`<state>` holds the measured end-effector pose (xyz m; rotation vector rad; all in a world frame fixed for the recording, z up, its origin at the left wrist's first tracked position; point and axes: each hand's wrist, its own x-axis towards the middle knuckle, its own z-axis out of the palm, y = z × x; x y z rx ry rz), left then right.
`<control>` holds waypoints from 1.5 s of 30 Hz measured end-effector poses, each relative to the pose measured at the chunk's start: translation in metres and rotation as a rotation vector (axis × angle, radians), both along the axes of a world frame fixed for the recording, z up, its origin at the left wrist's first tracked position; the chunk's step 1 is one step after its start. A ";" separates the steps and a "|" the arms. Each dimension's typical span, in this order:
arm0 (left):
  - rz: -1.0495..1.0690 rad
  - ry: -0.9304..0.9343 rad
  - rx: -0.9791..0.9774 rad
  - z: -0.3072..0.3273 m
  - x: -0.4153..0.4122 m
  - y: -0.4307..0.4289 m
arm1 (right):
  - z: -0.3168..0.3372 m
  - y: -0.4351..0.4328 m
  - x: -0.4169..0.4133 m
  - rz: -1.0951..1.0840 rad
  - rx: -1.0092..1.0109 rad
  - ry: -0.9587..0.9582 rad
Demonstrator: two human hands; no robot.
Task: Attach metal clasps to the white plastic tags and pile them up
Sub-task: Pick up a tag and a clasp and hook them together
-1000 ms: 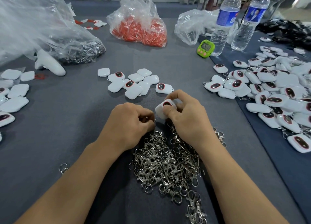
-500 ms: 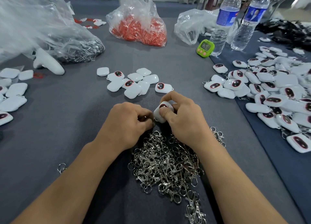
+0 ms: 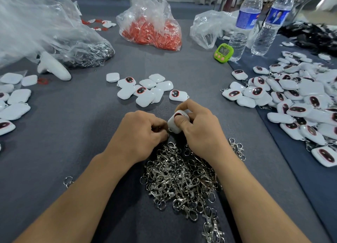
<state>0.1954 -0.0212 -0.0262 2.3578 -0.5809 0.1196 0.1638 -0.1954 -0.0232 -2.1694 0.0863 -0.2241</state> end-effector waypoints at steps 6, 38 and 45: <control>0.003 0.008 0.019 0.001 -0.002 -0.001 | -0.003 0.002 0.000 -0.067 0.043 -0.037; 0.015 0.048 0.002 0.003 -0.005 -0.002 | 0.004 -0.004 -0.001 0.036 0.013 0.015; 0.156 0.051 -0.070 0.002 -0.011 -0.007 | 0.004 -0.006 -0.002 0.029 0.064 0.019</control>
